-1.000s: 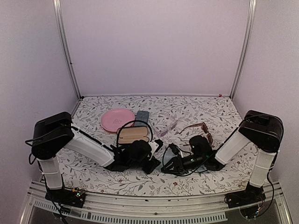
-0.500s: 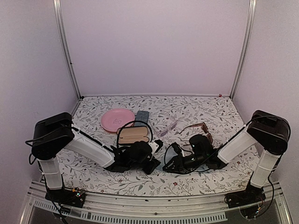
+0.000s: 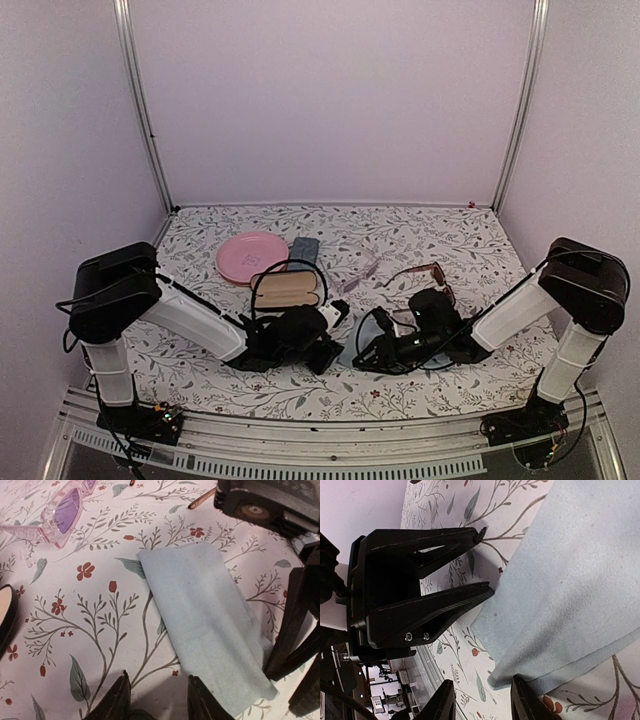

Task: Organize the sunglasses
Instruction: Smooth out the folded cleaning cloth at the center of the board.

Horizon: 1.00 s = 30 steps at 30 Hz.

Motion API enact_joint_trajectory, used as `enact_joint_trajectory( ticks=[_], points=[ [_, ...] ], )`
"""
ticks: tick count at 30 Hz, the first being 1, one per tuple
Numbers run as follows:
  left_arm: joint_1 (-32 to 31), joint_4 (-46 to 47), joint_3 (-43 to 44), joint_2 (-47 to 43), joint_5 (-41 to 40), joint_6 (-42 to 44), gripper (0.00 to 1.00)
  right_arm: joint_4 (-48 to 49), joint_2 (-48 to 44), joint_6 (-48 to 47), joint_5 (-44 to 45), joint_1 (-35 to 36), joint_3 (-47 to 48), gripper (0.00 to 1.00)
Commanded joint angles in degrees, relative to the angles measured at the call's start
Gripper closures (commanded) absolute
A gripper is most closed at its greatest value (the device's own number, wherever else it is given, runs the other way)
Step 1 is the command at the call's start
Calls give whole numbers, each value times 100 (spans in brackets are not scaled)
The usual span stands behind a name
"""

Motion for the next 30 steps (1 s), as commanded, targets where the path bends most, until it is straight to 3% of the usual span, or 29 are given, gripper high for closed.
enact_joint_trajectory(
  ticks=[1,17,30],
  points=[
    [-33,-796,-120,370,11,-35,60,-353,-154,-14,99,22,-119,59],
    [-25,-562,-346,-163,69,-58,60,-1107,-658,-285,389,8,-10,57],
    [-25,401,-571,-373,1178,-767,59,-579,-787,-173,244,-40,-19,54]
  ],
)
